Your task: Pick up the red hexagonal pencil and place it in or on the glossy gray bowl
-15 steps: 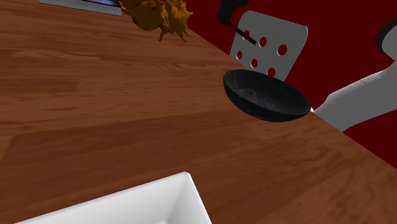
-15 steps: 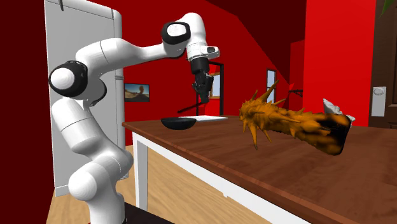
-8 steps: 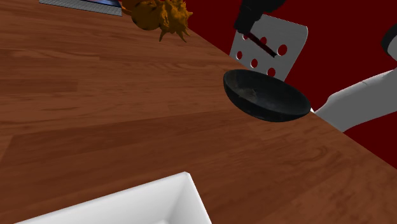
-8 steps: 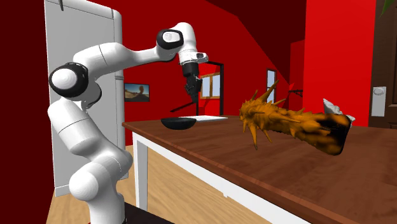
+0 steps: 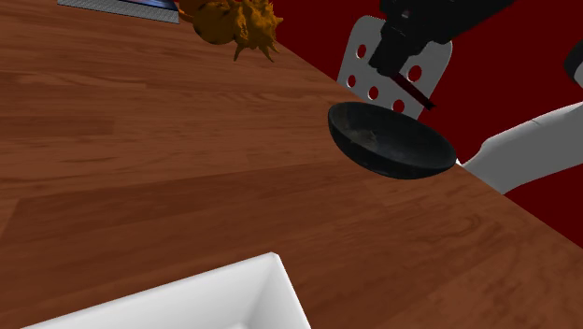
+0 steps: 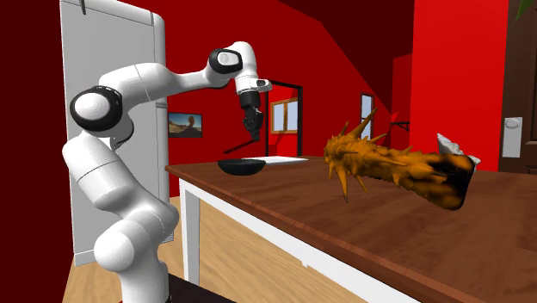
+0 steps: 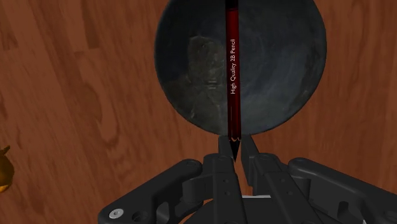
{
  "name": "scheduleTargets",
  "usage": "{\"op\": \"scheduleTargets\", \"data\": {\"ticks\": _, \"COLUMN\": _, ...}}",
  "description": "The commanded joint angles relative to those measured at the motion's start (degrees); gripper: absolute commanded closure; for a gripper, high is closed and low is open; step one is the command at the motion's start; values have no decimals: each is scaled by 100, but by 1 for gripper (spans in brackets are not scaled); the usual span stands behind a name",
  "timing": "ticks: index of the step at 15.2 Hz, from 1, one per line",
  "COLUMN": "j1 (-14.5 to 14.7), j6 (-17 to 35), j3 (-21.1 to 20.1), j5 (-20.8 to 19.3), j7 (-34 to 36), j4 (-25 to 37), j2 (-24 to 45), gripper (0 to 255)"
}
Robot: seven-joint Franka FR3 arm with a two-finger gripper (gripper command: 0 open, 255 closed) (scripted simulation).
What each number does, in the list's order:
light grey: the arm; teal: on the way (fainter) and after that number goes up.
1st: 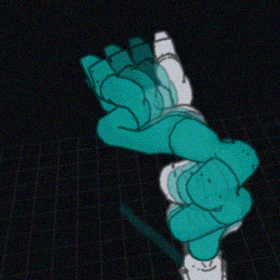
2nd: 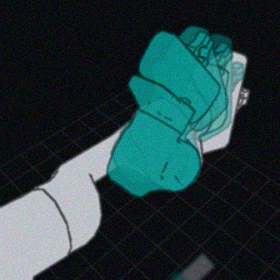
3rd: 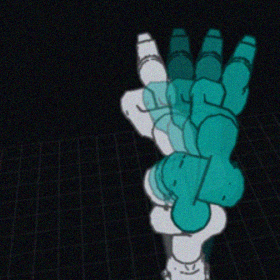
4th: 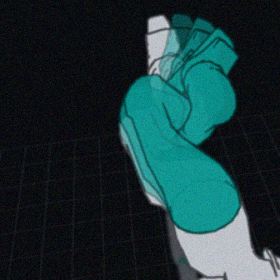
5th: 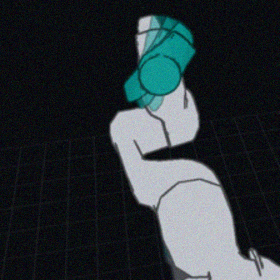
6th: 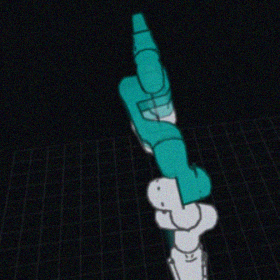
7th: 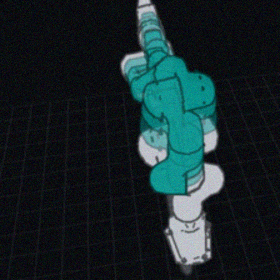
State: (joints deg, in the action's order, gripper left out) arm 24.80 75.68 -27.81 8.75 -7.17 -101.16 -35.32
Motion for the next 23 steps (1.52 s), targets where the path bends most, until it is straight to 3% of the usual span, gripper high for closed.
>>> {"op": "scheduleTargets", "data": {"ticks": 1, "j1": 35, "j6": 146, "j3": 0, "j5": 41, "j7": 1, "j4": -256, "j2": -116, "gripper": 255}}
{"op": "scheduleTargets", "data": {"ticks": 11, "j1": 173, "j6": 843, "j3": -17, "j5": 193, "j7": -44, "j4": -1371, "j2": -545, "gripper": 255}}
{"op": "scheduleTargets", "data": {"ticks": 19, "j1": 182, "j6": 885, "j3": -21, "j5": 202, "j7": -45, "j4": -1435, "j2": -568, "gripper": 255}}
{"op": "scheduleTargets", "data": {"ticks": 20, "j1": 181, "j6": 885, "j3": -21, "j5": 202, "j7": -45, "j4": -1435, "j2": -567, "gripper": 0}}
{"op": "scheduleTargets", "data": {"ticks": 23, "j1": 181, "j6": 886, "j3": -21, "j5": 202, "j7": -45, "j4": -1435, "j2": -567, "gripper": 0}}
